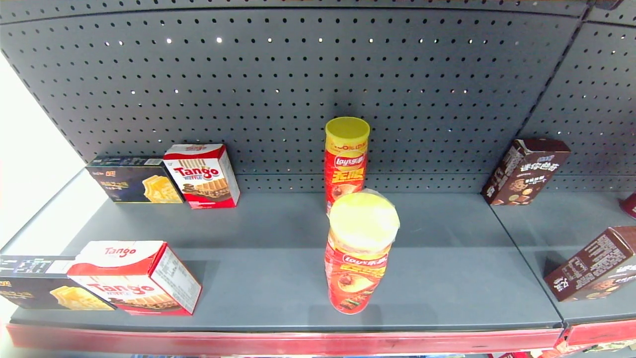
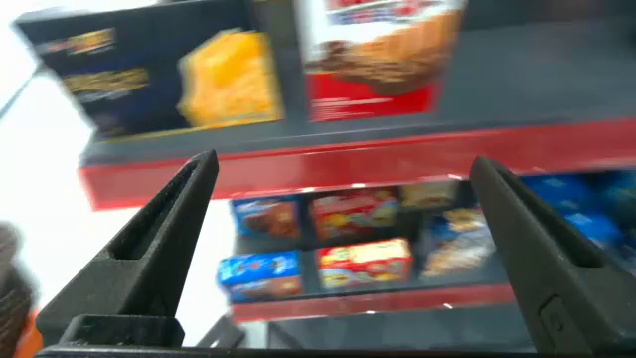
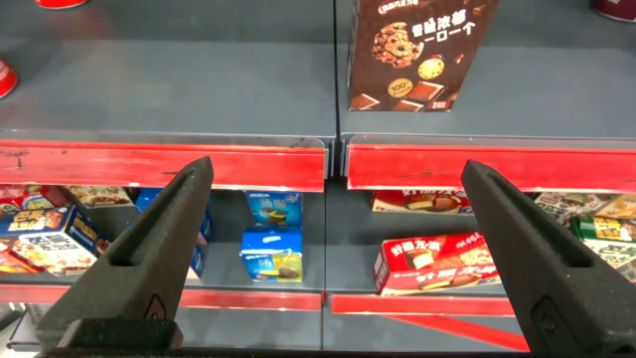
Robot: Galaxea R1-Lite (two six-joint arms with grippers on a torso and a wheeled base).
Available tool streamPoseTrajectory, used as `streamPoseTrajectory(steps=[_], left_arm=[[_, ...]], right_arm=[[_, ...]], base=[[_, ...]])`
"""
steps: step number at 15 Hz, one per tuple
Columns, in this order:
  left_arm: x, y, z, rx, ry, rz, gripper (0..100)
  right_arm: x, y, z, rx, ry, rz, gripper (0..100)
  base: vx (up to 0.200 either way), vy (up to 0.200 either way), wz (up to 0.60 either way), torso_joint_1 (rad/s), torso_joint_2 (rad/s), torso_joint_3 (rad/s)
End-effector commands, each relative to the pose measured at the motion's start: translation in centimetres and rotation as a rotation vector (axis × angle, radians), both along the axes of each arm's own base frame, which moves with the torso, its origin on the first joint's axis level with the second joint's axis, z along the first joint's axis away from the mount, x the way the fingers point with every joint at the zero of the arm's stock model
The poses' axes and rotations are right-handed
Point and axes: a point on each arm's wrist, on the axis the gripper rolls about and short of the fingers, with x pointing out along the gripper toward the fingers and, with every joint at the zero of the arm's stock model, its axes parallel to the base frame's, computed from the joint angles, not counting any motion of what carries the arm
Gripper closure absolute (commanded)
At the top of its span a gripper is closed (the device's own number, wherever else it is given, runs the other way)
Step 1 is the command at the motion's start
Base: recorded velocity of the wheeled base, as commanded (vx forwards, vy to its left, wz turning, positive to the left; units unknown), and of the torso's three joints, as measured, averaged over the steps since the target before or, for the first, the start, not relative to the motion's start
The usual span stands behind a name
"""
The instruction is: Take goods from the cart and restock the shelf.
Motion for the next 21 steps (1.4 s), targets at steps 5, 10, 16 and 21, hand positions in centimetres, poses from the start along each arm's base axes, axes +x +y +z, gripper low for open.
streamPoseTrajectory(steps=[5,10,16,21], left_arm=[[0.01,-0.02,-0.05,0.008,0.001,-0.005,0],[0.01,-0.01,-0.05,-0.006,0.002,-0.002,0],[0.01,-0.01,-0.05,-0.007,0.002,-0.002,0],[0.01,-0.01,-0.05,-0.01,0.002,0.0,0]], right_arm=[[0.0,0.01,0.0,-0.001,0.0,0.004,0],[0.0,0.01,-0.02,-0.001,0.001,0.004,0],[0.0,0.01,-0.02,-0.001,0.001,0.004,0],[0.0,0.01,-0.02,-0.001,0.001,0.004,0]], base=[[0.0,0.0,0.0,0.0,0.0,0.0],[-0.08,0.0,0.0,0.001,0.0,0.002],[0.0,0.0,0.0,0.0,0.0,0.0],[-0.04,0.0,0.0,-0.001,0.0,0.0]])
